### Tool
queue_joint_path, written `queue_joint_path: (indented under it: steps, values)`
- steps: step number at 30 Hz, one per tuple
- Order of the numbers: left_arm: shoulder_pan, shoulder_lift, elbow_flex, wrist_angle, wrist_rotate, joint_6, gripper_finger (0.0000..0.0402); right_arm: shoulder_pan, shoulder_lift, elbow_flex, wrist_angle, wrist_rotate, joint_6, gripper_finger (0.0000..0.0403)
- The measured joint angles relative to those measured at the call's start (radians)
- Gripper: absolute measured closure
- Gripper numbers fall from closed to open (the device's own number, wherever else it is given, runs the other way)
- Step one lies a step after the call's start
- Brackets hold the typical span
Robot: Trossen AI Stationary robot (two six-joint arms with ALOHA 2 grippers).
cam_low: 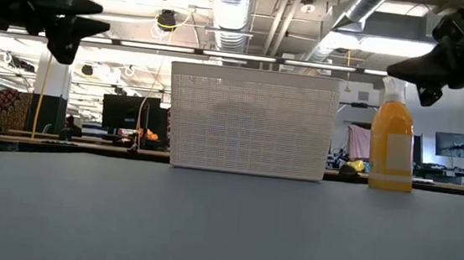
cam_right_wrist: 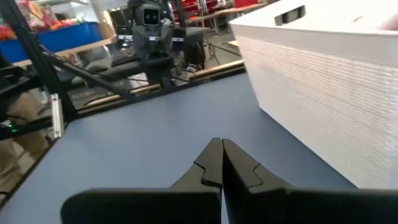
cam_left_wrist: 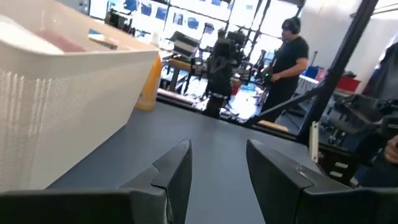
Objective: Fold Laundry from Bin
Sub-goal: Return to Home Position
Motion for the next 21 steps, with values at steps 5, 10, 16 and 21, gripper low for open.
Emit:
queue_joint_path:
  steps: [5,10,16,21]
  values:
    - [0.000,-0.011,-0.018,-0.013,-0.022,-0.011,0.0260,0.000,-0.107,-0.022,-0.045,0.024,-0.001,0.0382]
    - [0.000,-0.010,-0.034,-0.005,-0.033,-0.005,0.0260,0.000,-0.151,-0.110,0.045,0.024,0.001,0.0382]
    - [0.000,-0.009,-0.043,-0.015,-0.037,-0.003,0.0260,0.002,-0.120,-0.149,0.147,0.015,-0.035,0.0382]
    - [0.001,-0.009,-0.077,0.017,-0.030,-0.003,0.0260,0.001,-0.120,-0.148,0.133,-0.032,-0.121,0.0381]
